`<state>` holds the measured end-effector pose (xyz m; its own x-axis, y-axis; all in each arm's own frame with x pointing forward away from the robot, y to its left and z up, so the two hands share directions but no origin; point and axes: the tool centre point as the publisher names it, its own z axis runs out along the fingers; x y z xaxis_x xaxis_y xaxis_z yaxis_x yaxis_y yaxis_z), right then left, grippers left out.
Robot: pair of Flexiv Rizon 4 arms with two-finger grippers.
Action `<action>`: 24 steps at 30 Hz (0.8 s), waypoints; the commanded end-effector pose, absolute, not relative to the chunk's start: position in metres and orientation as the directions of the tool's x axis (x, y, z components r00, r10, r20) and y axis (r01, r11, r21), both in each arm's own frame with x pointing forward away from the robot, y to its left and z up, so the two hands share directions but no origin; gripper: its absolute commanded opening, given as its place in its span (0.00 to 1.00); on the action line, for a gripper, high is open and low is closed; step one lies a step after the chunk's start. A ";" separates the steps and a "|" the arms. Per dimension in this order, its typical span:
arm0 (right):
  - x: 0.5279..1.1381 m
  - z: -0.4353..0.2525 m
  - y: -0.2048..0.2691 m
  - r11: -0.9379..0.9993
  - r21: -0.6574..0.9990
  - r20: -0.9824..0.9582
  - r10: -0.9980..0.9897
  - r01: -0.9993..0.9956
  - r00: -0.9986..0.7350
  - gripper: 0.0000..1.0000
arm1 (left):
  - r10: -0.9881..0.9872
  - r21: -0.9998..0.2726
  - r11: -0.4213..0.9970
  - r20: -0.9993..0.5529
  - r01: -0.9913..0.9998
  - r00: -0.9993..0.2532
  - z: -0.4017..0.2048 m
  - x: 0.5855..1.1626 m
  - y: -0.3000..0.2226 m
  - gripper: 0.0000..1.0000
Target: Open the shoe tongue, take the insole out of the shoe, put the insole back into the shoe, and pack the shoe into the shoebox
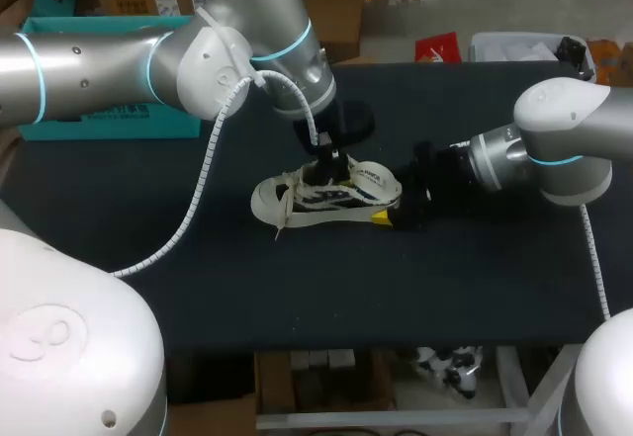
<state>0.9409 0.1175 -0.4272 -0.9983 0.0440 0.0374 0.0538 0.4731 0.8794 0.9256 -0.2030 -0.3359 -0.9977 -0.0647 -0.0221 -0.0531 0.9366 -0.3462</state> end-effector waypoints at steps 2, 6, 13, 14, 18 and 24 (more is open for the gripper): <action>0.942 -0.430 0.119 0.472 0.880 0.038 0.045 0.054 -0.998 0.00 | -0.065 -0.393 0.918 -0.016 -0.054 -0.998 -0.328 0.921 -0.195 0.00; 0.942 -0.430 0.119 0.472 0.880 0.038 0.045 0.054 -0.998 0.00 | -0.066 -0.399 0.915 -0.017 -0.054 -0.998 -0.324 0.918 -0.194 0.00; 0.942 -0.430 0.119 0.472 0.880 0.038 0.045 0.054 -0.998 0.00 | -0.109 -0.390 0.917 -0.050 -0.081 -0.993 -0.320 0.912 -0.198 0.52; 0.942 -0.430 0.119 0.472 0.880 0.038 0.045 0.054 -0.998 0.00 | -0.134 -0.391 0.915 -0.068 -0.097 -0.989 -0.317 0.911 -0.199 0.66; 0.942 -0.430 0.119 0.472 0.880 0.038 0.045 0.054 -0.998 0.00 | -0.195 -0.396 0.909 -0.127 -0.131 -0.972 -0.306 0.904 -0.207 0.61; 0.942 -0.430 0.119 0.472 0.880 0.038 0.045 0.054 -0.998 0.00 | -0.236 -0.395 0.906 -0.176 -0.152 -0.956 -0.302 0.900 -0.217 0.47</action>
<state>0.9412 0.1182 -0.4273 -0.9983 0.0447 0.0375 0.0542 0.4730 0.8794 0.9066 -0.2142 -0.3040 -0.9705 -0.2111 -0.1166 -0.1480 0.9031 -0.4031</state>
